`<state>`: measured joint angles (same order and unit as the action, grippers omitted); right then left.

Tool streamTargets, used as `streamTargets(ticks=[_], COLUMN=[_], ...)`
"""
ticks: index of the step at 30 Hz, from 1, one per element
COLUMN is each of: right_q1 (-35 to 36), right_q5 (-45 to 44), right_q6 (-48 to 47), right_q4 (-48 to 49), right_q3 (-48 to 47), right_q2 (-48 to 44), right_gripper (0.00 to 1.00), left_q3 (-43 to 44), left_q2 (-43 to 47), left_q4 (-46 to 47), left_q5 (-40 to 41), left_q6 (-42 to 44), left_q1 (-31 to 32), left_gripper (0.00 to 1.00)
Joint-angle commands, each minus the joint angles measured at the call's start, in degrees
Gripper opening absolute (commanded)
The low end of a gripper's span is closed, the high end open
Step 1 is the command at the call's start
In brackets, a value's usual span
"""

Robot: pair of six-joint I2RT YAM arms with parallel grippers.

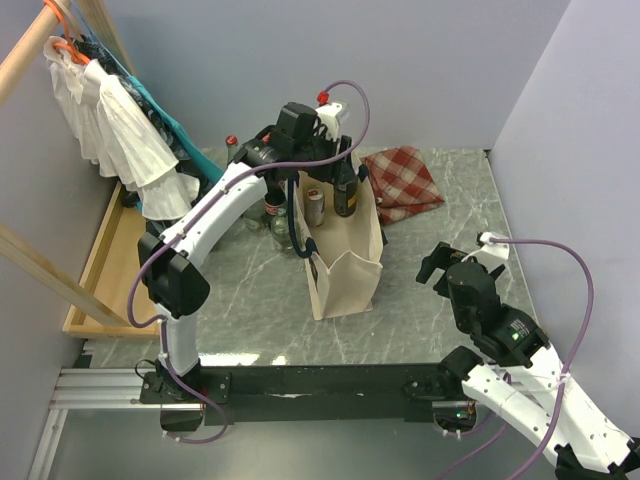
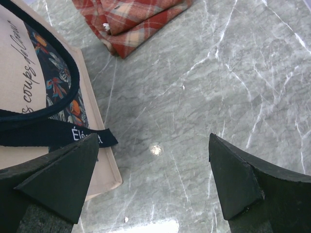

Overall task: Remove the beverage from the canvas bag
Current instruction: Take out the drink from the canvas bag.

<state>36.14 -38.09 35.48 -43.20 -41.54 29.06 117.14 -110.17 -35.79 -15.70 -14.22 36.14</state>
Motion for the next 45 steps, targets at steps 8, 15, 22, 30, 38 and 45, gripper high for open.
streamTargets(ticks=[8, 15, 22, 30, 38, 45], right_q1=[0.25, 0.33, 0.25, 0.33, 0.33, 0.33], right_q5=[-0.24, -0.50, -0.15, 0.29, 0.73, 0.99], right_q6=[-0.51, -0.33, -0.42, -0.77, -0.94, -1.12], right_q4=[2.07, 1.72, 1.89, 2.51, 2.68, 2.68], right_q3=[-0.12, -0.21, -0.12, 0.05, 0.23, 0.23], right_q2=[-0.32, -0.23, -0.58, -1.37, -1.64, -1.29], right_gripper=[1.00, 1.00, 1.00, 1.00, 1.00, 1.00], left_q3=[4.94, 5.73, 5.03, 5.99, 6.52, 6.17], left_q2=[6.37, 6.28, 8.04, 9.89, 11.38, 13.14], left_q4=[1.25, 0.20, 0.37, -0.94, -0.77, -1.04], left_q5=[-2.84, -1.87, -0.12, 2.17, 2.43, 2.26], left_q6=[2.18, 3.06, 3.93, 3.94, 3.50, 3.76], left_q1=[-0.02, -0.02, -0.02, -0.02, -0.02, -0.02], left_gripper=[0.01, 0.01, 0.01, 0.01, 0.01, 0.01])
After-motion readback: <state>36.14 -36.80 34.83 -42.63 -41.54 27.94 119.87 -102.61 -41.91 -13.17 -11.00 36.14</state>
